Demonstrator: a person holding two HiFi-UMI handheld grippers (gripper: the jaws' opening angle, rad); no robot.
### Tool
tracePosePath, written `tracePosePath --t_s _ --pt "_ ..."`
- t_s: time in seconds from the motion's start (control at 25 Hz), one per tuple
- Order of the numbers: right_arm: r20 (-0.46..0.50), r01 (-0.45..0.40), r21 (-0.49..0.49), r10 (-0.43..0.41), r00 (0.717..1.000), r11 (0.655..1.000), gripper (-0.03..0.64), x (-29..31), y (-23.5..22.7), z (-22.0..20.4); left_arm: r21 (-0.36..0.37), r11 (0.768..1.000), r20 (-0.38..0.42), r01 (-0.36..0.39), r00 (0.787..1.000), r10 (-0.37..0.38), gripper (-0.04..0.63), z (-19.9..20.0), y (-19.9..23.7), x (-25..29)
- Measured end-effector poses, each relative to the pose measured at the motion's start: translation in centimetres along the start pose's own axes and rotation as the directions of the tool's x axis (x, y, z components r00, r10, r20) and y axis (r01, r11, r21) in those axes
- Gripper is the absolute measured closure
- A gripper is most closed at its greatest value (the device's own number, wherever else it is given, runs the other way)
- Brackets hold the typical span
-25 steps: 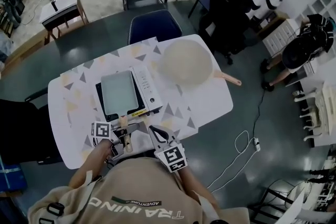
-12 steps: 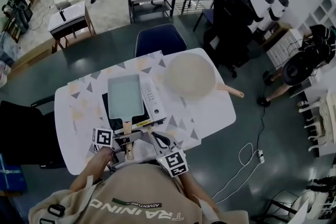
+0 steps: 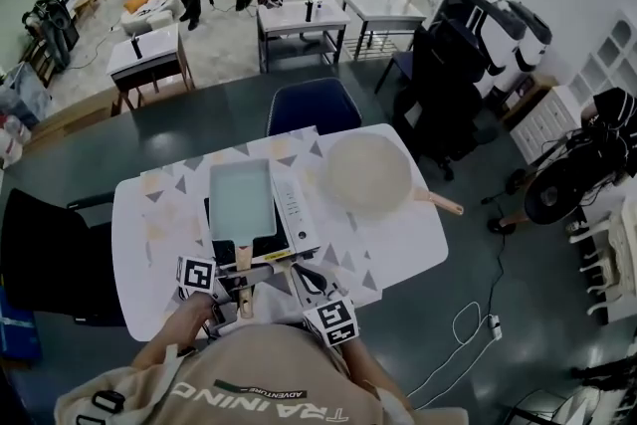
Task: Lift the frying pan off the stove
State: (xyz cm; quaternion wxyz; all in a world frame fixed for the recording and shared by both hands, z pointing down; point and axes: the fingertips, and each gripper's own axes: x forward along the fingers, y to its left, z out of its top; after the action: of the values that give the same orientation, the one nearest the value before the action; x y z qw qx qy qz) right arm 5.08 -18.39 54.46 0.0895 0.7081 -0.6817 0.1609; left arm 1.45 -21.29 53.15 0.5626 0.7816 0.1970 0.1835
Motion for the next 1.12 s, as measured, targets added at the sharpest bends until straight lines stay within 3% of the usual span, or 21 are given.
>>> tracePosePath --t_s 0.48,0.64,0.84,1.12 --pt "0.051 0.022 -0.036 -0.02 0.999 0.999 0.62 0.1 -1.5 2.1 0.075 0.997 0.003 -0.022 1.0 0.022 0.48 0.3 -0.9 -0.3" --pt "0.047 0.017 -0.031 -0.016 0.999 0.999 0.62 -0.1 -1.4 1.7 0.067 0.998 0.013 0.012 1.0 -0.013 0.477 0.2 -0.9 -0.1" --pt "0.03 0.021 -0.028 -0.02 0.999 0.999 0.62 -0.5 -1.5 1.4 0.052 0.998 0.019 -0.023 1.0 0.022 0.477 -0.2 -0.1 -0.3" --pt "0.014 0.002 -0.036 -0.002 1.0 0.999 0.62 -0.3 -1.2 0.6 0.022 1.0 0.038 0.0 0.999 -0.001 0.476 -0.7 0.2 -0.4"
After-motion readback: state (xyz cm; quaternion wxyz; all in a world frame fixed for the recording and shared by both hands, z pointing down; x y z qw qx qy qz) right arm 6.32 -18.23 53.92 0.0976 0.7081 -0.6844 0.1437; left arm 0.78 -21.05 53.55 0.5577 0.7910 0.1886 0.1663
